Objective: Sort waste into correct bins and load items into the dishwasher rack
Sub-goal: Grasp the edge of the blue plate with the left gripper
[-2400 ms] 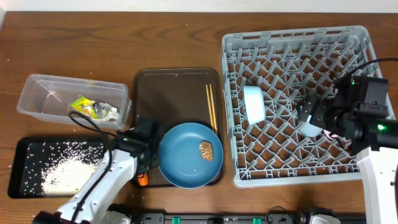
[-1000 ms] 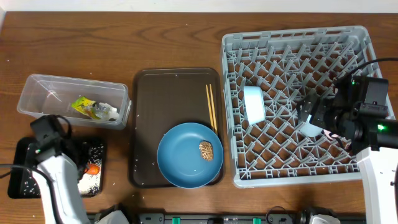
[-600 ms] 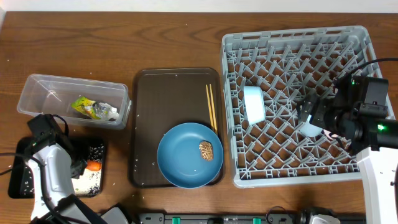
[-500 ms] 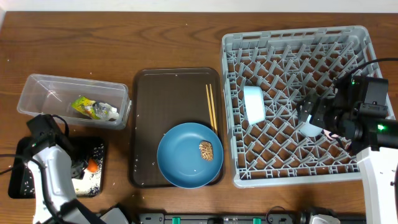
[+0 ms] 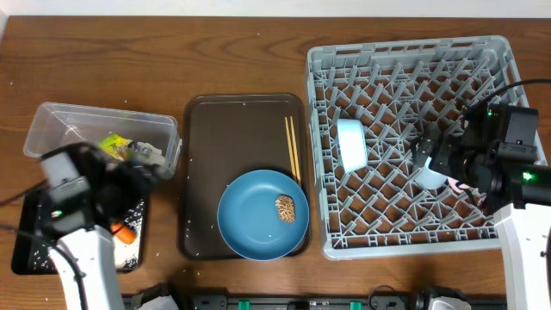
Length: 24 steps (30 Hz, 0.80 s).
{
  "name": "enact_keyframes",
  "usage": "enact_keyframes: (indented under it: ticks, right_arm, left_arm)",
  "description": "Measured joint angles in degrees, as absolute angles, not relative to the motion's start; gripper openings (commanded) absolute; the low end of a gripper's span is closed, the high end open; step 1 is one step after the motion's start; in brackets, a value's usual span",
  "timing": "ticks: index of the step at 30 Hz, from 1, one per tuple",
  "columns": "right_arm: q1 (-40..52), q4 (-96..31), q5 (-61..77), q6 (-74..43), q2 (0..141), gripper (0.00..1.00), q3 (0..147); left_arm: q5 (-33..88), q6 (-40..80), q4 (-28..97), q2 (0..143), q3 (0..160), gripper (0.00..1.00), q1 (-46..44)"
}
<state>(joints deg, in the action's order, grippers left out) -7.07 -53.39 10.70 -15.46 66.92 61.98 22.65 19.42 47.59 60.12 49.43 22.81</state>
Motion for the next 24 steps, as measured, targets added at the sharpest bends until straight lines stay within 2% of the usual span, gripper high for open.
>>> enact_keyframes:
  ticks: [2,6,7,11,14,24]
  right_arm:
    - [-7.07,-53.25,10.70,-15.49,66.92,0.96,61.98]
    - [-7.07,-53.47,10.72,-15.51,66.92,0.96,62.00]
    - [-7.07,-53.71,10.68,-15.51,66.92,0.96,62.00]
    - [-7.07,-54.59,10.70,-15.51,66.92,0.96,62.00]
    - [-7.07,-54.92,10.70,-15.51,66.92,0.96,62.00]
    - [-7.07,-54.98,10.70,-15.51,66.92,0.96,62.00]
  left_arm:
    - [24.75,15.94,47.70,59.83,49.50,0.58,16.21]
    - [26.76,8.58,48.01,61.52,49.50,0.15,1.32]
    - [26.63,7.42,48.03,62.28,49.50,0.08,-1.50]
    - [25.04,3.79,47.90,68.36,49.47,0.06,-12.97]
    - [23.51,2.72,47.27,74.46,49.39,0.06,-18.17]
    - [9.98,7.01,37.52,90.50,49.21,0.06,-20.91]
